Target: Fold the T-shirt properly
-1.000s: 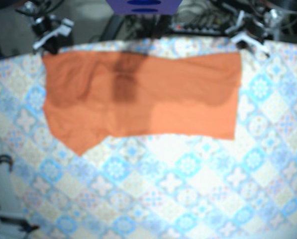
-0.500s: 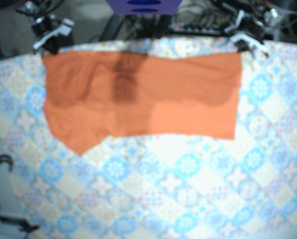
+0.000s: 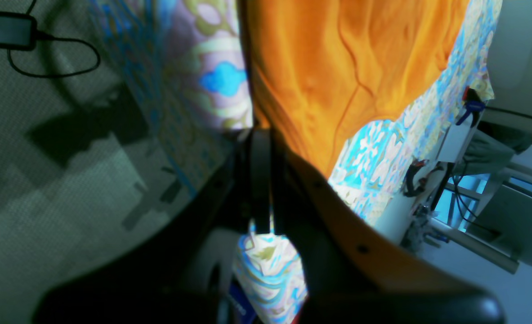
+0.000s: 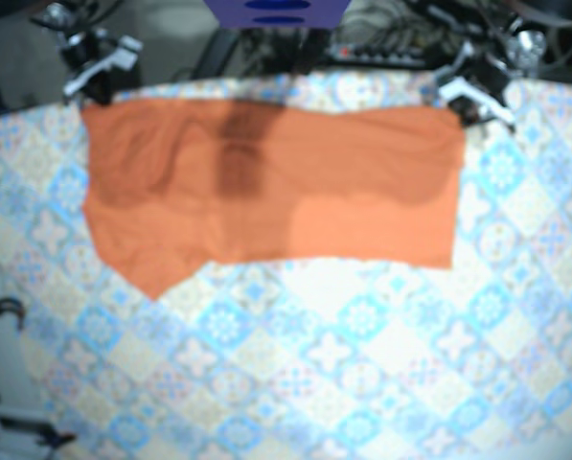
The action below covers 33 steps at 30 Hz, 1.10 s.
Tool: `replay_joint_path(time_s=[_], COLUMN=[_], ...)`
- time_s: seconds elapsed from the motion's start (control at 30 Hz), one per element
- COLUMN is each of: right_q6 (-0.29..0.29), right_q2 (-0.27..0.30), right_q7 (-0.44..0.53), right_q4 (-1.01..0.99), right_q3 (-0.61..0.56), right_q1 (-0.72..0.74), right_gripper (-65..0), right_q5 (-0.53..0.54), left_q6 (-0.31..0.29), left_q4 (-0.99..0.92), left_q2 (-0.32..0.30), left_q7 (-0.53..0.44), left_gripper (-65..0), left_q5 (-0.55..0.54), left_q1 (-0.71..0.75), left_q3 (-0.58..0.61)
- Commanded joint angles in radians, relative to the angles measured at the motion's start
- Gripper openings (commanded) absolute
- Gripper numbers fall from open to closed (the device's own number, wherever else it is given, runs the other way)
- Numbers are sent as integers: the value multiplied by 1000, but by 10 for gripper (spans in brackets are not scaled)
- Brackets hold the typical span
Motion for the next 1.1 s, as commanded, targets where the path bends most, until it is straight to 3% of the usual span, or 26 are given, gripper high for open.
replay_joint_path(time_s=[0.0, 0.37, 0.6, 0.7, 1.07], right_q6=[-16, -16, -16, -16, -16], right_q2=[12, 12, 12, 12, 12], right_q7=[7, 7, 7, 7, 7], right_q4=[9, 9, 9, 9, 9], right_q3=[4, 4, 4, 4, 4], right_q1=[-1, -1, -1, -1, -1], right_gripper=[-646, -645, -645, -645, -645], right_q5=[5, 5, 5, 5, 5], left_q6=[11, 12, 11, 11, 12], left_q4=[9, 6, 3, -33, -59], left_q2=[-13, -11, 5, 4, 2], left_q7=[-7, -2, -1, -1, -1], left_gripper=[-433, -424, -258, -216, -212], left_q5=[3, -2, -2, 3, 1], left_q1=[8, 13, 11, 6, -10], left_q3=[-5, 76, 70, 68, 64])
